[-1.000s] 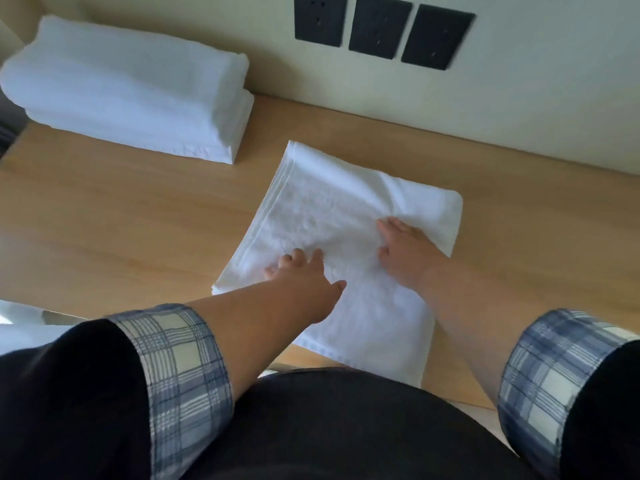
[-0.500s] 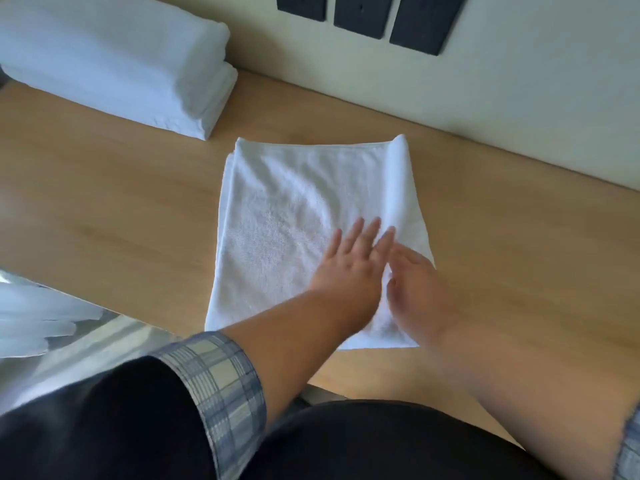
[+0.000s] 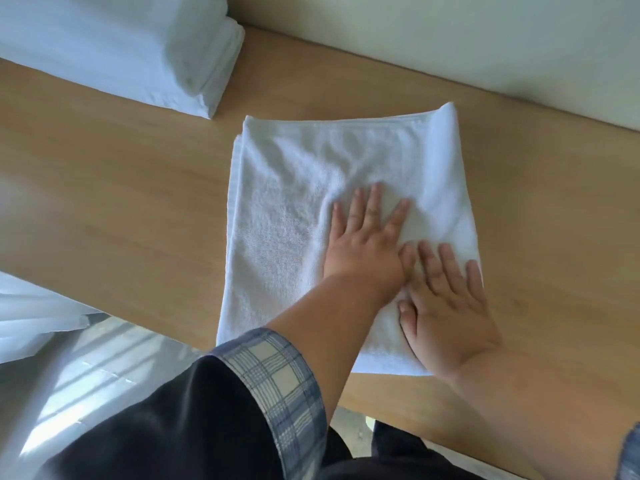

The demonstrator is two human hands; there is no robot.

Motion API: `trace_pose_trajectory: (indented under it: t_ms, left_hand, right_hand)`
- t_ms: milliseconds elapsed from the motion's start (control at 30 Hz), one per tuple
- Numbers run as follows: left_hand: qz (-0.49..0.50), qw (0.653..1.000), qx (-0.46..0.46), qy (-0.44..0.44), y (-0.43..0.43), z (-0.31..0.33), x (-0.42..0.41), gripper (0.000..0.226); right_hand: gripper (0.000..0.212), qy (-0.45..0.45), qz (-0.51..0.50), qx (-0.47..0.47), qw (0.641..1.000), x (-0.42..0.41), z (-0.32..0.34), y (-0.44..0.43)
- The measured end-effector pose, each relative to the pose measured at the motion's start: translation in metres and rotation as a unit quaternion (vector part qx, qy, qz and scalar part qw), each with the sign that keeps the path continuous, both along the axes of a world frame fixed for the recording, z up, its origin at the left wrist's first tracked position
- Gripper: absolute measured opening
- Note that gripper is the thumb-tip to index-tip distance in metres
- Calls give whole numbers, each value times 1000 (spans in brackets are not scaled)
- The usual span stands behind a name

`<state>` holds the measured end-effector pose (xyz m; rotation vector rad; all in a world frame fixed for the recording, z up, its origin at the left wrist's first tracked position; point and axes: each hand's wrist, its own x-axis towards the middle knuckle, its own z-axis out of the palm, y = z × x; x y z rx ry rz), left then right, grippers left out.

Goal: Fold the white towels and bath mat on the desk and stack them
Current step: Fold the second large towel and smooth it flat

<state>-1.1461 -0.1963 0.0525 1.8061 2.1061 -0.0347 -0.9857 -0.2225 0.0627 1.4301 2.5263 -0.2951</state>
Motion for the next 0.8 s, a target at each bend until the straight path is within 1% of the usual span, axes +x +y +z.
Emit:
trace_pose_trajectory:
  t_ms: [100, 167, 233, 300, 367, 400, 433, 467, 500, 533, 567, 600, 633, 667, 700, 800]
  left_hand:
    - [95, 995, 18, 17, 18, -3, -48, 70]
    - [167, 985, 30, 28, 22, -6, -82, 72]
    - [233, 971, 31, 44, 18, -8, -113, 73]
    - [297, 954, 15, 38, 13, -9, -136, 72]
    - [360, 933, -3, 25, 12, -5, -146, 71]
    - [375, 926, 3, 37, 13, -3, -145, 69]
    - [366, 929, 24, 56, 16, 1, -136, 68]
    - [326, 941, 62, 65, 18, 6, -120, 70]
    - [253, 960, 105, 50, 19, 10, -97, 72]
    - [158, 978, 138, 19, 17, 13, -69, 74]
    - [73, 988, 138, -13, 10, 14, -42, 72]
    - [22, 994, 103, -38, 2, 13, -23, 69]
    - [7, 997, 57, -49, -7, 10, -17, 68]
    - [19, 999, 20, -45, -17, 5, -23, 69]
    - [40, 999, 8, -28, -26, 1, -37, 70]
    - [84, 995, 32, 32, -54, -1, -94, 69]
  right_hand:
    - [65, 20, 15, 20, 999, 3, -5, -2]
    - [64, 20, 18, 19, 999, 4, -6, -1]
    - [63, 20, 24, 28, 999, 5, -11, -1]
    - [63, 20, 24, 27, 999, 4, -12, -2]
    - [63, 26, 24, 35, 999, 5, -14, -2]
    - [63, 32, 25, 37, 999, 5, -13, -2]
    - [62, 36, 27, 39, 998, 5, -12, -2]
    - [62, 41, 29, 47, 998, 6, -13, -2]
    - [62, 41, 30, 52, 997, 6, -13, -1]
    - [62, 42, 29, 56, 997, 6, -13, 0]
    - [62, 43, 27, 56, 997, 6, -14, -1]
    - [63, 44, 27, 55, 997, 6, -15, -1]
    - [63, 43, 28, 54, 997, 6, -15, -1]
    - [63, 42, 30, 53, 997, 7, -16, -1]
    - [63, 41, 33, 51, 997, 7, -17, 0]
    - [63, 44, 33, 48, 997, 9, -17, 0]
